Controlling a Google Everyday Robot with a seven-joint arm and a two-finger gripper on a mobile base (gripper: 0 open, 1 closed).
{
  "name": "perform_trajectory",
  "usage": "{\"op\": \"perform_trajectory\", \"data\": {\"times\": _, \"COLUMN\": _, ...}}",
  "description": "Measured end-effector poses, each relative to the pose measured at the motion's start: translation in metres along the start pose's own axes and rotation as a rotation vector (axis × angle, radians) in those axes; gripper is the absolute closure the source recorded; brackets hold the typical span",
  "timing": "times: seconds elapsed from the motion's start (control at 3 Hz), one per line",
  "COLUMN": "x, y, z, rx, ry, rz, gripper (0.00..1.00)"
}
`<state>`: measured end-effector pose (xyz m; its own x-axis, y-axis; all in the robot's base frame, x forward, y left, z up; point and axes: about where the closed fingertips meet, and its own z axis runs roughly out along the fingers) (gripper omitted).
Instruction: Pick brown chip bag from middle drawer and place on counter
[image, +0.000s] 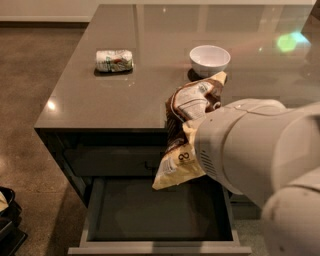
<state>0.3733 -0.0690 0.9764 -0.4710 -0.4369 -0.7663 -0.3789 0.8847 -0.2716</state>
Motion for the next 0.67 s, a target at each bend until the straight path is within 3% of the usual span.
{"op": "perform_trajectory", "data": {"times": 0.33, "x": -0.002, "y": 0.011, "z": -0.001, "rx": -0.026, "ry": -0.024, "rz": 0.049, "gripper": 1.0}}
{"op": "perform_trajectory", "data": {"times": 0.67, "x": -0.011, "y": 0.012, "z": 0.025, "rx": -0.069, "ry": -0.053, "rz": 0.061, "gripper": 1.0}}
